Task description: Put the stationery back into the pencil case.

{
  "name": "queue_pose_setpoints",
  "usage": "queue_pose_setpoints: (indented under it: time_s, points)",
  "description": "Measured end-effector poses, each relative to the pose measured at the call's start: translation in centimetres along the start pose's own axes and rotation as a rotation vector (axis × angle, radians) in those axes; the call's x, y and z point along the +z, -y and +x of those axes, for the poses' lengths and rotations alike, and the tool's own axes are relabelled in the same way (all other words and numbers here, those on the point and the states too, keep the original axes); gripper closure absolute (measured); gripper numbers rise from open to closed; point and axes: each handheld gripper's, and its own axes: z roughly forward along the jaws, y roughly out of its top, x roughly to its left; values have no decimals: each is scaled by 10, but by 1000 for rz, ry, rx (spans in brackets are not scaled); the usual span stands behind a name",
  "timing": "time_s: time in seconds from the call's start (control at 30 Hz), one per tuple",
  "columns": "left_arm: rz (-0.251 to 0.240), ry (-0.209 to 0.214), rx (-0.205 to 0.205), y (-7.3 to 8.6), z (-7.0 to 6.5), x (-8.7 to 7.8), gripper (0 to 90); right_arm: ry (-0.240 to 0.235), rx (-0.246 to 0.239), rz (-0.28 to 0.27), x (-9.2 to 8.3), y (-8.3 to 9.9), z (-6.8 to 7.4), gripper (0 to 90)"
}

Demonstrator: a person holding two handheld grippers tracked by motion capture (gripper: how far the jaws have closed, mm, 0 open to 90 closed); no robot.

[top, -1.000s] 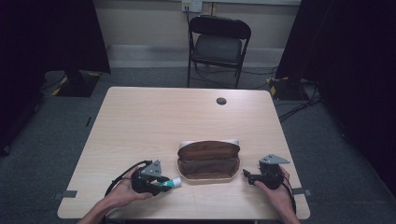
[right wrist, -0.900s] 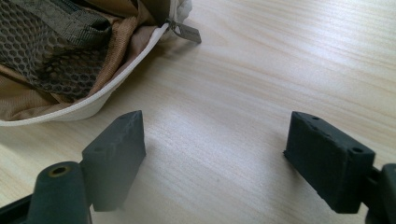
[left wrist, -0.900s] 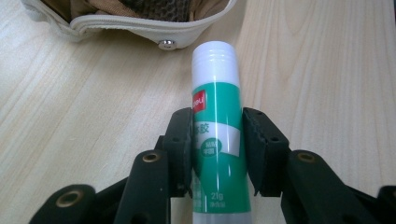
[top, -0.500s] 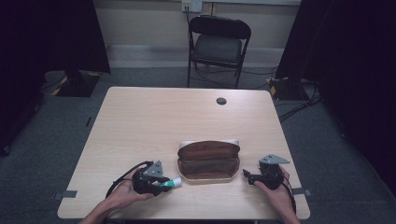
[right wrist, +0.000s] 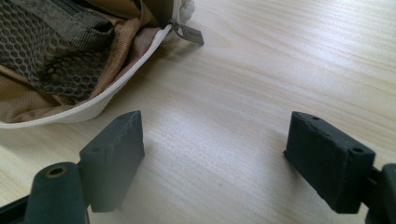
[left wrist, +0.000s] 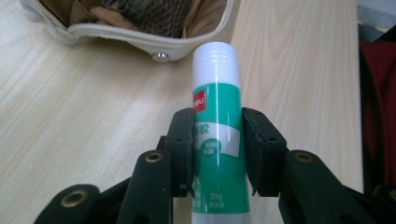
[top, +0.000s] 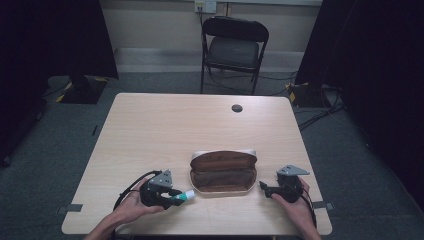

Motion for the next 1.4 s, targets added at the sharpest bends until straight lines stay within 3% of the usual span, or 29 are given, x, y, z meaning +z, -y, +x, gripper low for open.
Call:
queue_pose_setpoints:
  time_s: [0.2, 0.5, 0.73, 0.97, 1.17, 1.4]
  points:
    - [-55, -17, -22, -3, 0, -7, 659, -2, 1, 2, 1, -1, 0, 178]
    - [-163, -1, -50, -9, -3, -20, 659, -4, -5, 1, 2, -2, 1, 177]
    - [-208, -7, -27, -21, -9, -27, 659, -4, -5, 2, 3, -2, 1, 177]
    - [-223, -33, -17, -33, -10, -29, 659, -8, -8, 3, 3, -3, 2, 176]
    - [-204, -51, -4, -45, -8, -28, 659, -8, -8, 3, 3, -3, 2, 176]
    - [-208, -34, 0, -57, -3, -28, 658, -7, -8, 2, 4, -3, 2, 176]
